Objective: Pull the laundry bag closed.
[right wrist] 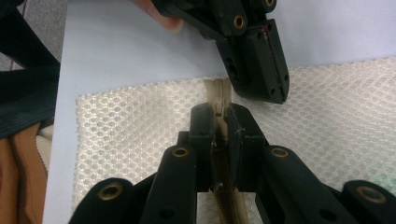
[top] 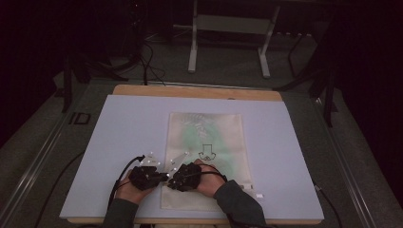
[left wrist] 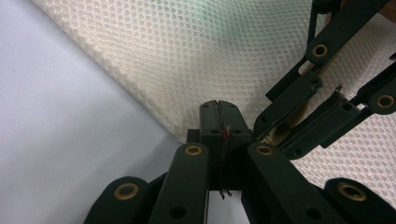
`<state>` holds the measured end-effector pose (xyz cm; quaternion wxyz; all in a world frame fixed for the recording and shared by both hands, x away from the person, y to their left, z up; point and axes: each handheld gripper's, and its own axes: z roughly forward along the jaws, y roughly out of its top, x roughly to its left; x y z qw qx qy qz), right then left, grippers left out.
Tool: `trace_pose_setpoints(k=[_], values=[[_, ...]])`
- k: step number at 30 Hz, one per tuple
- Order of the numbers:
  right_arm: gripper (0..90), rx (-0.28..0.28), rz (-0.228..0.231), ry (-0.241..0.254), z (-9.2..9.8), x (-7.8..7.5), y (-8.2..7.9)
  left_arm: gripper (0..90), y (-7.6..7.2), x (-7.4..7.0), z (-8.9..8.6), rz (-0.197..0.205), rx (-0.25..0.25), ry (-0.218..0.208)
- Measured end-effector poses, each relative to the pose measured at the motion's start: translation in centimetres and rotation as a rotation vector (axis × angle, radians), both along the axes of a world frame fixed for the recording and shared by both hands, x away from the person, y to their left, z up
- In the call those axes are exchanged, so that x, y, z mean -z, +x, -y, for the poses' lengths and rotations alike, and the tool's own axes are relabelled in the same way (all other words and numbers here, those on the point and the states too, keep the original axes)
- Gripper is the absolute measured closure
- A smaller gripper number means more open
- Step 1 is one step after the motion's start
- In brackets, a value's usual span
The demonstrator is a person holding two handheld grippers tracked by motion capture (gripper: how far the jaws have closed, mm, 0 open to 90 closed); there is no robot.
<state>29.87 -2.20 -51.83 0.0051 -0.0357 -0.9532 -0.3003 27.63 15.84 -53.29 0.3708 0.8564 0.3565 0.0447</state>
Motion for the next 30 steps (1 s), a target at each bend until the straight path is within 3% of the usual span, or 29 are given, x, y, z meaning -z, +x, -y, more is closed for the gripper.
trace_pose_setpoints(k=[9, 30], values=[[82.1, -0.015, 0.053, -0.042, -0.32, -0.3, -0.54, 89.6, -0.04, 0.02, 0.0, 0.002, -0.001, 0.002], [82.4, -0.013, 0.066, -0.044, 0.66, -0.36, -0.53, 89.7, 0.03, 0.01, 0.0, -0.009, -0.005, 0.0]])
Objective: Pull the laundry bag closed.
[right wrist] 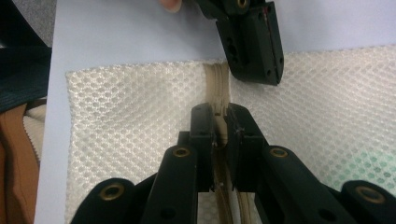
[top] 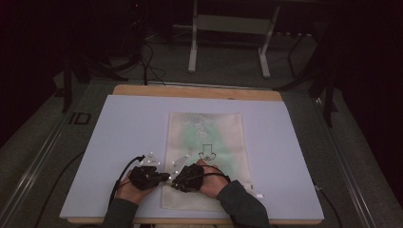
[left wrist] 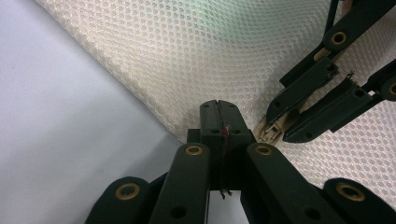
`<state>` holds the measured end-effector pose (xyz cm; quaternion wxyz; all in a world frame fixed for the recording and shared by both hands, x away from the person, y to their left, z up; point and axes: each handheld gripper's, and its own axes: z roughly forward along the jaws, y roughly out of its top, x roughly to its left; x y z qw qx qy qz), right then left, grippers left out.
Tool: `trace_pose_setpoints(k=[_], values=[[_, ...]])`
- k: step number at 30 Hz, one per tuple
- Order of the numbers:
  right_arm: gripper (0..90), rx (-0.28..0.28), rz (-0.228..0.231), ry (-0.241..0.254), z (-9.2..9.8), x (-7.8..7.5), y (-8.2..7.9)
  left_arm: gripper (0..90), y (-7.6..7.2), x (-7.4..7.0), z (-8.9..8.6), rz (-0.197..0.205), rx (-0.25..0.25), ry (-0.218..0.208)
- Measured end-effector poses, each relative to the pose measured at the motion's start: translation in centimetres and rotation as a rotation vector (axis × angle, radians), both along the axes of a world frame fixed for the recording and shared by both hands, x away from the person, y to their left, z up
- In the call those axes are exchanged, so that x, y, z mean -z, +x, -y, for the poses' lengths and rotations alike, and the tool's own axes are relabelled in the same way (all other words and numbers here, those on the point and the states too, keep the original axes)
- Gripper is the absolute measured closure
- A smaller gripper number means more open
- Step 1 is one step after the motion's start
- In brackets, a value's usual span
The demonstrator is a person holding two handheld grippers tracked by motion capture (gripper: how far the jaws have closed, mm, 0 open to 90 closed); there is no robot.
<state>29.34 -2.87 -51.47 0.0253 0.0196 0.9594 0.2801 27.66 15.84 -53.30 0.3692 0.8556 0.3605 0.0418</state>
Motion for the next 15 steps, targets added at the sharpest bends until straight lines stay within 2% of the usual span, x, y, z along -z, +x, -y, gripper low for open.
trace_pose_setpoints(k=[15], values=[[82.4, 0.01, 0.004, -0.001, 0.95, -0.03, -0.16, 89.6, -0.09, -0.01, 0.04, 0.006, -0.004, 0.006]])
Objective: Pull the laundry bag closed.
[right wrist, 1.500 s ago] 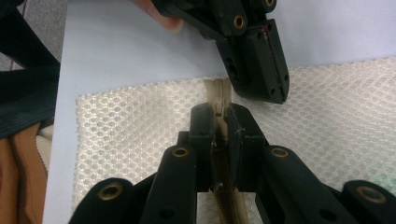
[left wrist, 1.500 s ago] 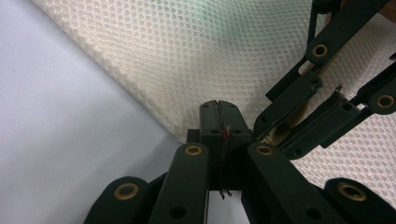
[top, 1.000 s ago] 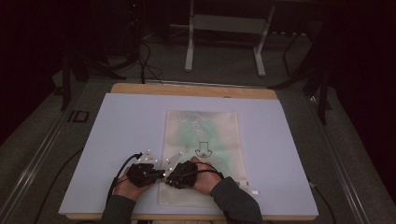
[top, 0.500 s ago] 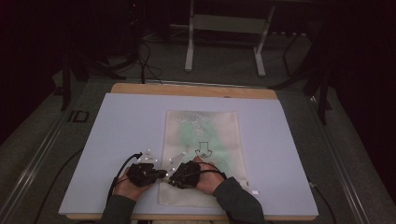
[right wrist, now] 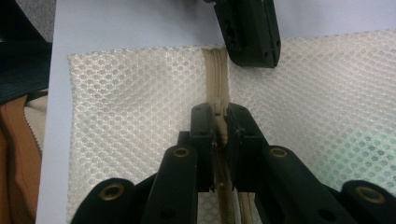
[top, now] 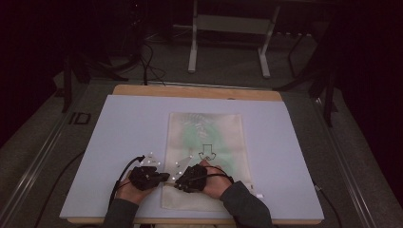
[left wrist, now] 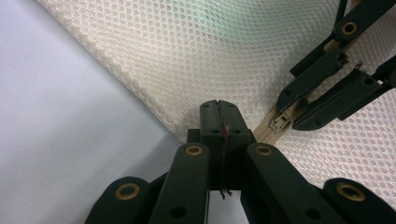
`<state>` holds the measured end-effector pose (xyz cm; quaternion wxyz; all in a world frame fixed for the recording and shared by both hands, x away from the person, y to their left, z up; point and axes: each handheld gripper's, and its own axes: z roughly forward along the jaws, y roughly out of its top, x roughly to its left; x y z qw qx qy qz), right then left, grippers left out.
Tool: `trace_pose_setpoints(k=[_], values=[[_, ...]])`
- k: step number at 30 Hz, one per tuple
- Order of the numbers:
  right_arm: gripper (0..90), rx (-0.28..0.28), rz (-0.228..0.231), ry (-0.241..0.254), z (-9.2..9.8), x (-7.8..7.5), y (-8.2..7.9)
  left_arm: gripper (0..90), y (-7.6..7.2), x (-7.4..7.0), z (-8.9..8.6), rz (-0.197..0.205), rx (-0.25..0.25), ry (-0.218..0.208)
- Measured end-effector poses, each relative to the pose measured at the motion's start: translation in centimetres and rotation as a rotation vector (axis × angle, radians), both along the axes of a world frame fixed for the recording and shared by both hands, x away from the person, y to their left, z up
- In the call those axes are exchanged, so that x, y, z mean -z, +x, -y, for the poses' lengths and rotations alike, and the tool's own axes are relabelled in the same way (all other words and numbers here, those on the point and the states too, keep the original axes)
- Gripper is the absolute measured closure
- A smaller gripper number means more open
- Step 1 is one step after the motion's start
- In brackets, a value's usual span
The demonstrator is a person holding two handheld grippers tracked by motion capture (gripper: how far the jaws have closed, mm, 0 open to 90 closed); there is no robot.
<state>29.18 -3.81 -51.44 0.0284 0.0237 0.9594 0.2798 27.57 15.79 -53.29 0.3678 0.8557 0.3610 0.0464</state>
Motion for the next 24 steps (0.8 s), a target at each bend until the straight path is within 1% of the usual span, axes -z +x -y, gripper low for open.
trace_pose_setpoints(k=[11, 16, 24], values=[[82.4, 0.002, 0.0, -0.004, 0.4, 0.0, -0.1, 89.6, 0.0, 0.0, 0.0, -0.004, -0.003, -0.002], [82.4, 0.01, 0.004, -0.004, 0.8, 0.0, -0.2, 89.6, 0.0, 0.0, 0.0, -0.001, -0.002, 0.0], [82.4, 0.016, -0.002, -0.004, 1.4, 0.0, -0.2, 89.6, 0.0, 0.0, 0.0, 0.0, -0.001, 0.002]])
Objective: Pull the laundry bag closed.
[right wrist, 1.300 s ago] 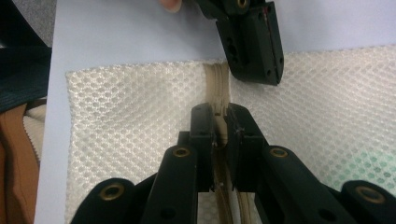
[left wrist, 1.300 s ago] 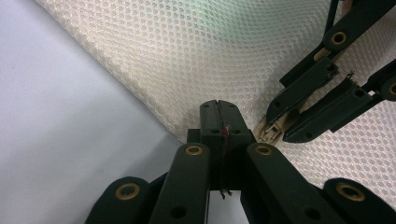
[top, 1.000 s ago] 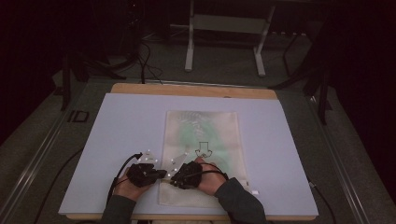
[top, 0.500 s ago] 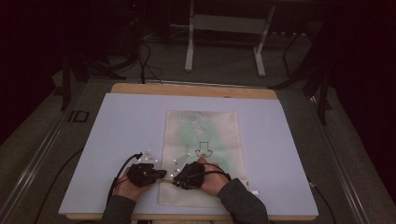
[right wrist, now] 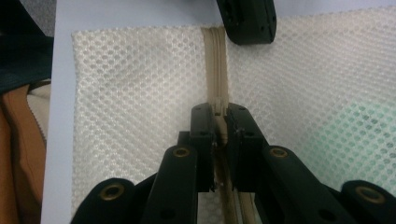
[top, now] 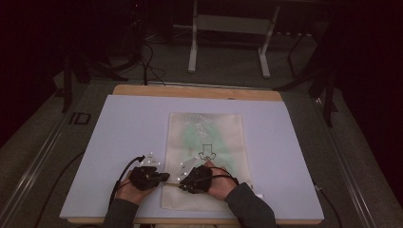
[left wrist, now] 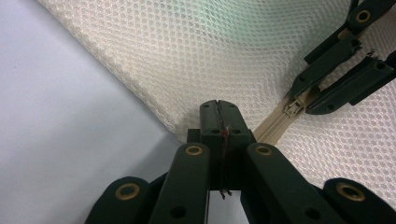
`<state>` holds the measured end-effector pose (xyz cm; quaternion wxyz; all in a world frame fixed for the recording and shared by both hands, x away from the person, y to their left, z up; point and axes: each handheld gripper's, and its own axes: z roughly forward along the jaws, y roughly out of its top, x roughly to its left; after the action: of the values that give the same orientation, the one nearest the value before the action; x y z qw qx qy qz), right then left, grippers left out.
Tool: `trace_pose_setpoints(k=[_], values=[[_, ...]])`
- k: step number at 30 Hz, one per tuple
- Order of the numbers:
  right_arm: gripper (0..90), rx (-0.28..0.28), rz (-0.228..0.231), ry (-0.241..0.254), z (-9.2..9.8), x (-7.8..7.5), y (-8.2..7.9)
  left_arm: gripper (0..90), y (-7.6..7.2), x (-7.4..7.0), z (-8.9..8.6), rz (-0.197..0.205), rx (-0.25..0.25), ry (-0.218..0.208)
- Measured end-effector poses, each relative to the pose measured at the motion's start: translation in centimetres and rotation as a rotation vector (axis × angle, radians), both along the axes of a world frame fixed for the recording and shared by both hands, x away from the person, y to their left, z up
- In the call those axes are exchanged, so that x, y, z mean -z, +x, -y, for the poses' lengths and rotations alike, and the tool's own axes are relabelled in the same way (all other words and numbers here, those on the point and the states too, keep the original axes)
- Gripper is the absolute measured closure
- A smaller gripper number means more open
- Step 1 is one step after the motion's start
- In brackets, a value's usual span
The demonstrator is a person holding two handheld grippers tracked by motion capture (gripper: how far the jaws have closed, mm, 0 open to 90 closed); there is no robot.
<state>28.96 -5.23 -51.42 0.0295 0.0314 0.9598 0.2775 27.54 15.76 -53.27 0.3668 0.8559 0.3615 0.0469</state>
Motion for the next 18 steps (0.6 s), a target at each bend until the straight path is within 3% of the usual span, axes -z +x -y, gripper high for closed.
trace_pose_setpoints(k=[18], values=[[82.4, 0.009, 0.001, -0.002, 0.9, -0.04, -0.14, 89.6, -0.02, 0.01, -0.02, 0.0, -0.001, -0.002]])
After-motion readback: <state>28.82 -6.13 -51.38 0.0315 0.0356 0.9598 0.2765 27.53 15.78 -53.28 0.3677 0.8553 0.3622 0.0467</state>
